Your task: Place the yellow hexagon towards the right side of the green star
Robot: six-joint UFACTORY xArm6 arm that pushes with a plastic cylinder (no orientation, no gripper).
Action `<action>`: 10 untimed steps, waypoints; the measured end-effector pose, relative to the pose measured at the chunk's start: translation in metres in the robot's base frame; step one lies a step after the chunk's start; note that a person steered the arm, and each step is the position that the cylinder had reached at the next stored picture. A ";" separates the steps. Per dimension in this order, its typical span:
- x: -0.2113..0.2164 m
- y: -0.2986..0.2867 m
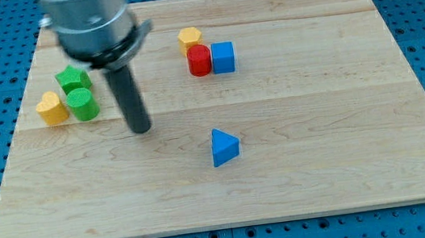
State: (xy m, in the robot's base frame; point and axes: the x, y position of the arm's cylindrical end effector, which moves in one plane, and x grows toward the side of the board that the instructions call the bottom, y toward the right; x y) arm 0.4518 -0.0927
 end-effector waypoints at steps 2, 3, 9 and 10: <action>-0.143 -0.009; -0.195 0.036; -0.107 -0.048; -0.107 -0.048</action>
State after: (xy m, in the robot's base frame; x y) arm 0.3449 -0.1408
